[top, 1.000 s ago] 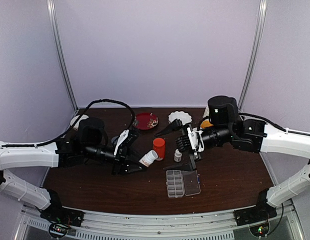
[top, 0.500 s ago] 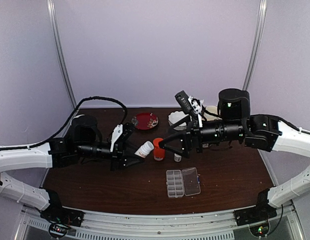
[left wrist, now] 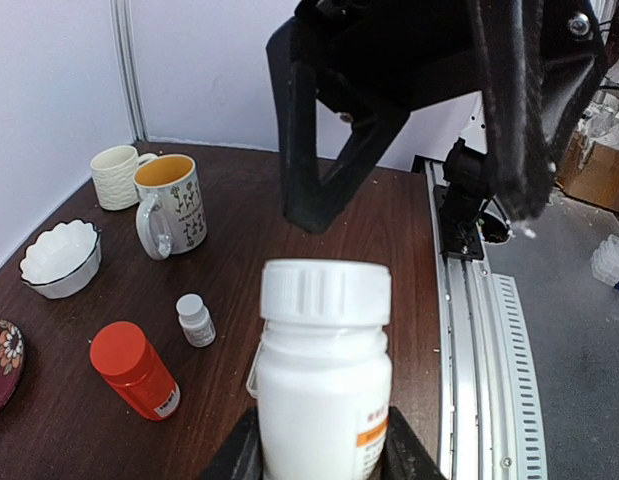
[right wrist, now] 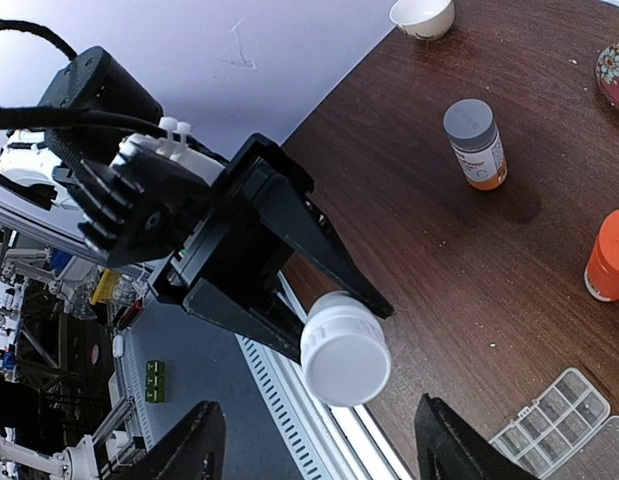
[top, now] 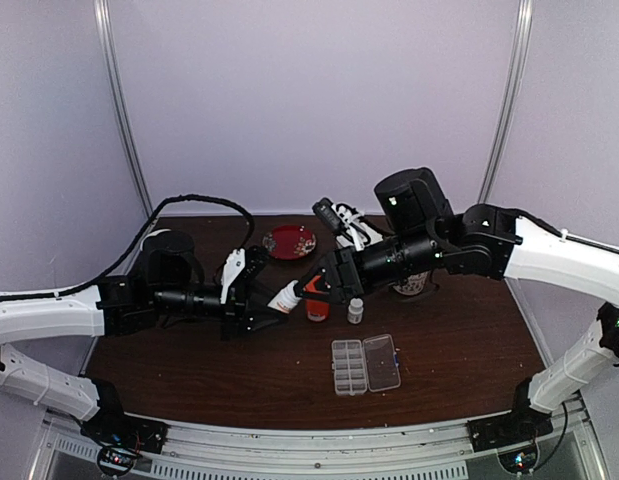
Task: Sort the pills into containers
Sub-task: Unscrew the lid of the pill bottle.
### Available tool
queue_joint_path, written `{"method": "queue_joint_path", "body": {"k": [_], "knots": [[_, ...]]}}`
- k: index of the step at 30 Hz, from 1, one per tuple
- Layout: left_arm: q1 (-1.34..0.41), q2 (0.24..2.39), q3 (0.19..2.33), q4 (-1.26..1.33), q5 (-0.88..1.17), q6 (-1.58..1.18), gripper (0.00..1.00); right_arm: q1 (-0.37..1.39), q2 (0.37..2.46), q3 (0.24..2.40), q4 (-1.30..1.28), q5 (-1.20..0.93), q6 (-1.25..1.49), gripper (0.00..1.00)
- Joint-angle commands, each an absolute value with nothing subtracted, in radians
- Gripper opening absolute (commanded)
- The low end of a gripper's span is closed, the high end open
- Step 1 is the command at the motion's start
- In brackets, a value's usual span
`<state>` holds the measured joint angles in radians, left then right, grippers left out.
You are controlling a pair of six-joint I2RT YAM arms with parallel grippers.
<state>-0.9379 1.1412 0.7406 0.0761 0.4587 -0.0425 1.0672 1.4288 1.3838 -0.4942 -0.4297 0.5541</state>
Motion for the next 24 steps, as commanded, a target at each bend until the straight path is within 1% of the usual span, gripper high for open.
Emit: {"method": "queue_joint_path", "body": {"k": [1,6,8,12,14,18,21,22,23,24], "knots": [[-0.942,1.133,0.731,0.119,0.462,-0.026,0.17,1.068,1.471,1.444,-0.531,-0.415,0.579,0.65],[-0.941,1.140,0.735,0.118,0.468,-0.026,0.17,1.068,1.512,1.476,-0.539,-0.419,0.569,0.59],[-0.941,1.141,0.736,0.117,0.469,-0.027,0.17,1.068,1.520,1.482,-0.536,-0.425,0.566,0.54],[-0.942,1.141,0.736,0.114,0.468,-0.026,0.17,1.068,1.522,1.483,-0.536,-0.421,0.562,0.49],[-0.941,1.142,0.736,0.112,0.467,-0.026,0.17,1.068,1.520,1.479,-0.534,-0.426,0.560,0.43],[-0.941,1.143,0.736,0.110,0.472,-0.026,0.17,1.068,1.521,1.476,-0.523,-0.434,0.557,0.41],[-0.942,1.145,0.739,0.108,0.470,-0.028,0.17,1.068,1.526,1.479,-0.519,-0.440,0.555,0.36],[-0.941,1.146,0.742,0.103,0.469,-0.029,0.17,1.068,1.529,1.481,-0.519,-0.446,0.552,0.33],[-0.942,1.146,0.744,0.099,0.466,-0.029,0.17,1.068,1.529,1.481,-0.516,-0.451,0.550,0.27],[-0.942,1.145,0.744,0.097,0.465,-0.031,0.17,1.068,1.529,1.482,-0.514,-0.452,0.546,0.25]]}}
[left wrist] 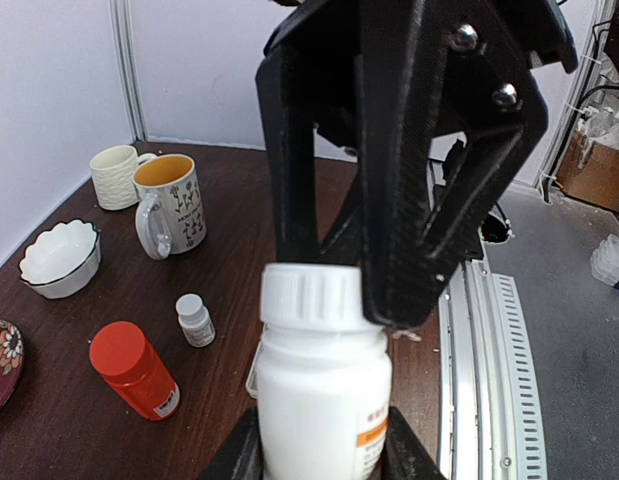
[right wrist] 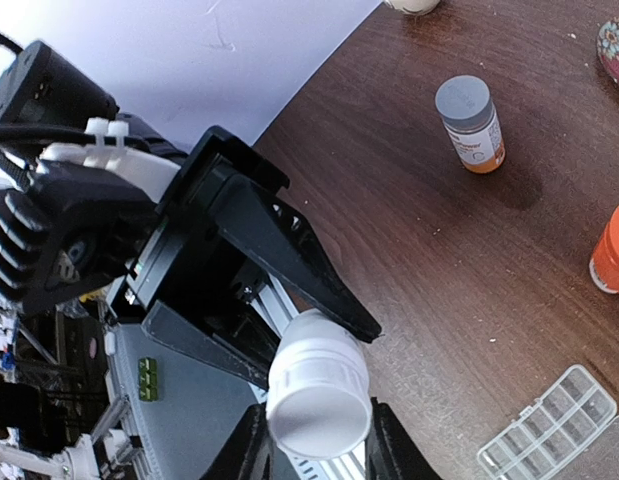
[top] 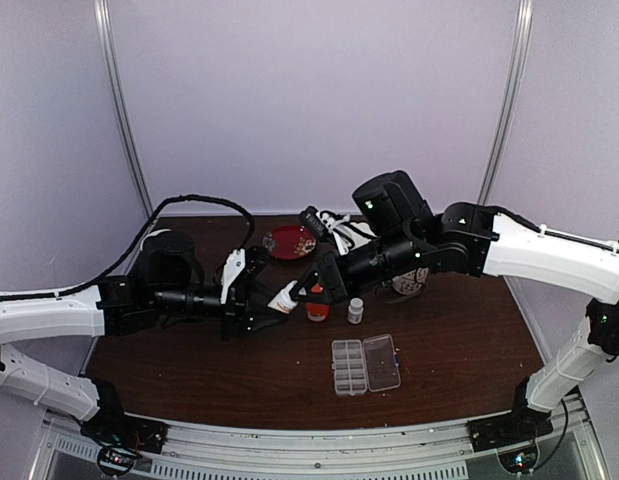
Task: Sort the pills into containers
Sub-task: Unscrew the lid of the pill bottle.
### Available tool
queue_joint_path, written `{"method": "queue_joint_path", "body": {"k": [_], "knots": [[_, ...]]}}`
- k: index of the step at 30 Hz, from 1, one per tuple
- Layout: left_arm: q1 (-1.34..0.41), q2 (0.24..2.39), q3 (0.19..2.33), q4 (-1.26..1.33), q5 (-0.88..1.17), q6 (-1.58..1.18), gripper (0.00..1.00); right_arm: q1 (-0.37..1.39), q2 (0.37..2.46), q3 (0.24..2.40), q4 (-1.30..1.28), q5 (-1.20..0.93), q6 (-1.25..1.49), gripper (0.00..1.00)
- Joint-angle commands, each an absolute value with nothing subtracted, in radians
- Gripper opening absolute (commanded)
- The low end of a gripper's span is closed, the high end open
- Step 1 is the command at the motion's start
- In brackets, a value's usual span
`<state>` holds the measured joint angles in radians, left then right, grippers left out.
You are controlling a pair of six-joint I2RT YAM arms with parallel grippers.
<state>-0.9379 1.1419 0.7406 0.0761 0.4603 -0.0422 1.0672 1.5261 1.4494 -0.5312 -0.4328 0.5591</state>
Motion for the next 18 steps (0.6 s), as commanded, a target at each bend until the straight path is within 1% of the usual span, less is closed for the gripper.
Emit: {"method": "queue_joint_path", "body": {"k": [1,7,10,18], "knots": [[-0.942,1.146,0.742,0.097,0.464,-0.032,0.17,1.068,1.526,1.479,-0.509,-0.453,0.541,0.24],[-0.941,1.158,0.724,0.103,0.466,-0.057,0.16,1.061,1.478,1.430,-0.472,-0.422,0.508,0.23],[-0.941,1.155,0.704,0.120,0.471,-0.070,0.16,1.049,1.438,1.393,-0.440,-0.410,0.503,0.20],[-0.941,1.172,0.669,0.158,0.479,-0.101,0.16,1.009,1.363,1.289,-0.383,-0.392,0.502,0.20]]}}
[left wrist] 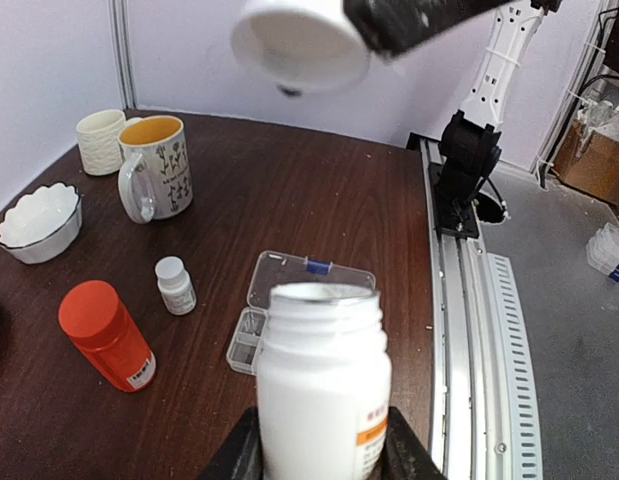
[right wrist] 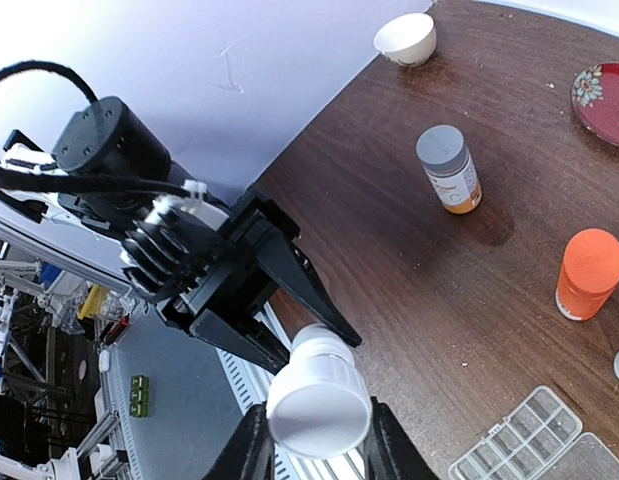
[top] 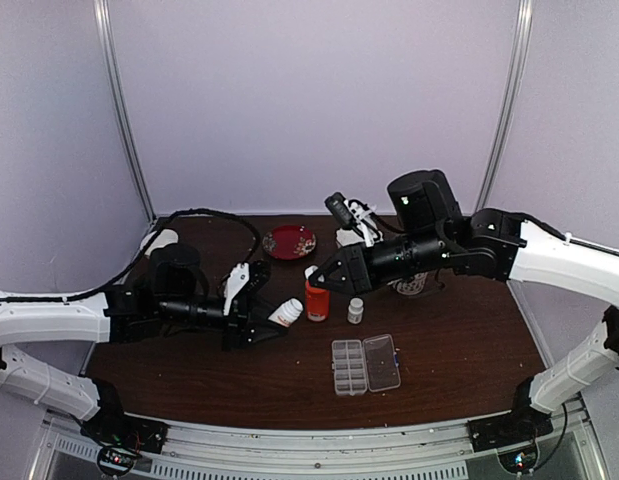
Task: Sort the pills into containers
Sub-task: Pour the pill into the compartment of the pill container.
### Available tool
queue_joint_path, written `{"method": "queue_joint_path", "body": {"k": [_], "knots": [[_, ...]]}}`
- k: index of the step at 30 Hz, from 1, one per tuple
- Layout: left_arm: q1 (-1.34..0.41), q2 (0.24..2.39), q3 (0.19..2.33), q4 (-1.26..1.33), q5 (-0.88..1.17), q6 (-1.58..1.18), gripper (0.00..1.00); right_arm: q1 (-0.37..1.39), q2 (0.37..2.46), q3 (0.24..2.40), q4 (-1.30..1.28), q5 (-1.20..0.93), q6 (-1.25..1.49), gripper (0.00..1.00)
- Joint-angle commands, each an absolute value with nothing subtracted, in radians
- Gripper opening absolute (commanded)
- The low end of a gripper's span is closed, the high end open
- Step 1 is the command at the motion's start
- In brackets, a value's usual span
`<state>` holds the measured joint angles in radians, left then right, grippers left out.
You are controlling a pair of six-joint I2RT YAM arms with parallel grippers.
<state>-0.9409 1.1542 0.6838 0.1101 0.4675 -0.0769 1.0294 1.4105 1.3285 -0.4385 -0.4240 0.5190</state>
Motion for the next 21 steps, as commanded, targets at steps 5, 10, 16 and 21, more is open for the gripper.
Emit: {"method": "queue_joint_path", "body": {"k": [5,10,16,21], "knots": [[-0.942,1.236,0.682,0.137,0.455,-0.099,0.16,0.991,1.331,1.220,-0.411,-0.333,0.480,0.20],[-0.954,1.344,0.698,0.172,0.404,-0.086,0.15,0.979,1.281,1.111,-0.394,-0.256,0.473,0.19],[-0.985,1.491,0.745,0.209,0.315,-0.046,0.15,0.929,1.213,0.950,-0.332,-0.232,0.521,0.19],[-1.002,1.589,0.796,0.200,0.259,-0.015,0.17,0.888,1.164,0.837,-0.284,-0.234,0.542,0.18]]}}
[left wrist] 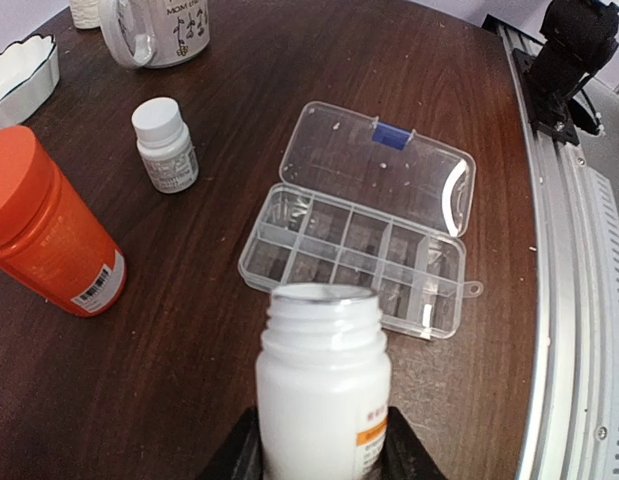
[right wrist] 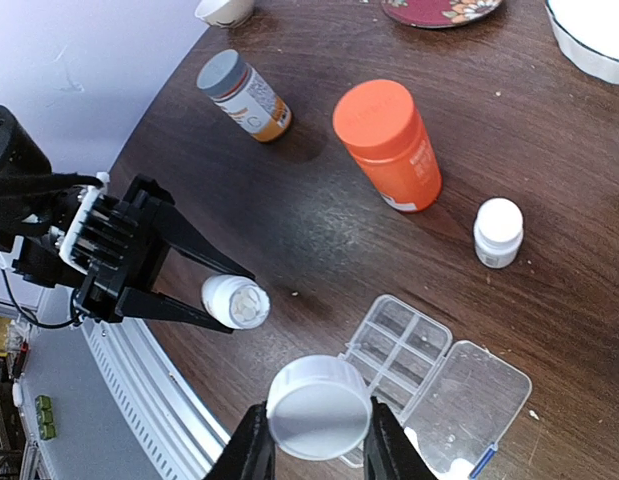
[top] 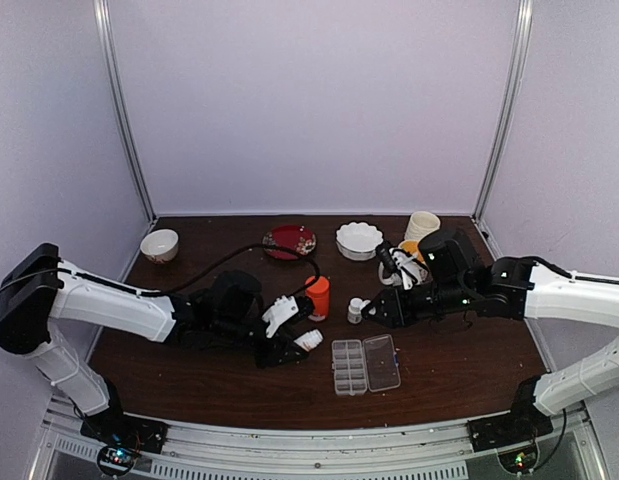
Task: Sort the pills into containers
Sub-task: Pour the pill into the compartment of the pill container.
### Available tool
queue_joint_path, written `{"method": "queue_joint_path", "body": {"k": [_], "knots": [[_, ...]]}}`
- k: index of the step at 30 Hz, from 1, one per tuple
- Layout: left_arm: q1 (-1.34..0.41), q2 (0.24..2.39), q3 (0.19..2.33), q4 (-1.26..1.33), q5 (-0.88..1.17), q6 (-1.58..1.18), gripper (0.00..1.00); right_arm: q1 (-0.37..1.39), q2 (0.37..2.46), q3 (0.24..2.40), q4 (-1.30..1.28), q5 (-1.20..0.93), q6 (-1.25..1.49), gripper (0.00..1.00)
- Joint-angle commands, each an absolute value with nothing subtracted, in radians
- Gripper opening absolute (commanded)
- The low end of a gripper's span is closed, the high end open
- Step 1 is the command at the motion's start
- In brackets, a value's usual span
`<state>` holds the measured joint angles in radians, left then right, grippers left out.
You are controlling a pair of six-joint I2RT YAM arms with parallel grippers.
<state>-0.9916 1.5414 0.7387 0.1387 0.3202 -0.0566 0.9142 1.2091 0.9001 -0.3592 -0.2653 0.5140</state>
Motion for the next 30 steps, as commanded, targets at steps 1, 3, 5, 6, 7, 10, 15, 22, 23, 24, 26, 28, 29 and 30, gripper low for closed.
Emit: {"method": "queue_joint_path", "body": {"k": [1,3,5,6,7,10,15,22,23,24,26,28,29,30], "knots": [[-1.002,1.605,0.807,0.189,0.255,-0.011,0.17,0.884,1.157,0.822,-0.280,-0.230,0.543,0.18],[-1.004,1.637,0.839,0.155,0.253,-0.010,0.17,0.878,1.151,0.799,-0.280,-0.218,0.543,0.18],[-1.013,1.670,0.874,0.126,0.244,0.024,0.17,0.875,1.150,0.782,-0.282,-0.205,0.545,0.17],[-1.015,1.684,0.892,0.101,0.242,0.031,0.17,0.873,1.151,0.772,-0.278,-0.200,0.548,0.17],[-1.015,1.702,0.912,0.079,0.247,0.036,0.17,0.872,1.151,0.762,-0.275,-0.199,0.551,0.17],[-1.016,1.752,0.972,0.019,0.241,0.040,0.17,0.866,1.147,0.731,-0.260,-0.185,0.566,0.17],[-1.022,1.801,1.050,-0.079,0.214,0.052,0.16,0.849,1.122,0.685,-0.231,-0.172,0.581,0.17],[-1.038,1.861,1.150,-0.190,0.172,0.069,0.16,0.823,1.088,0.655,-0.225,-0.170,0.583,0.16],[-1.040,1.871,1.161,-0.202,0.169,0.073,0.16,0.822,1.088,0.651,-0.225,-0.171,0.583,0.16],[-1.041,1.880,1.168,-0.208,0.165,0.075,0.16,0.820,1.088,0.649,-0.225,-0.171,0.585,0.16],[-1.042,1.899,1.193,-0.232,0.166,0.076,0.16,0.815,1.089,0.644,-0.223,-0.175,0.587,0.16],[-1.045,1.918,1.227,-0.278,0.156,0.079,0.16,0.813,1.090,0.640,-0.221,-0.177,0.588,0.16],[-1.047,1.927,1.243,-0.306,0.144,0.079,0.16,0.812,1.089,0.641,-0.222,-0.177,0.589,0.16],[-1.049,1.933,1.258,-0.331,0.132,0.081,0.16,0.812,1.089,0.638,-0.219,-0.178,0.589,0.16]]}}
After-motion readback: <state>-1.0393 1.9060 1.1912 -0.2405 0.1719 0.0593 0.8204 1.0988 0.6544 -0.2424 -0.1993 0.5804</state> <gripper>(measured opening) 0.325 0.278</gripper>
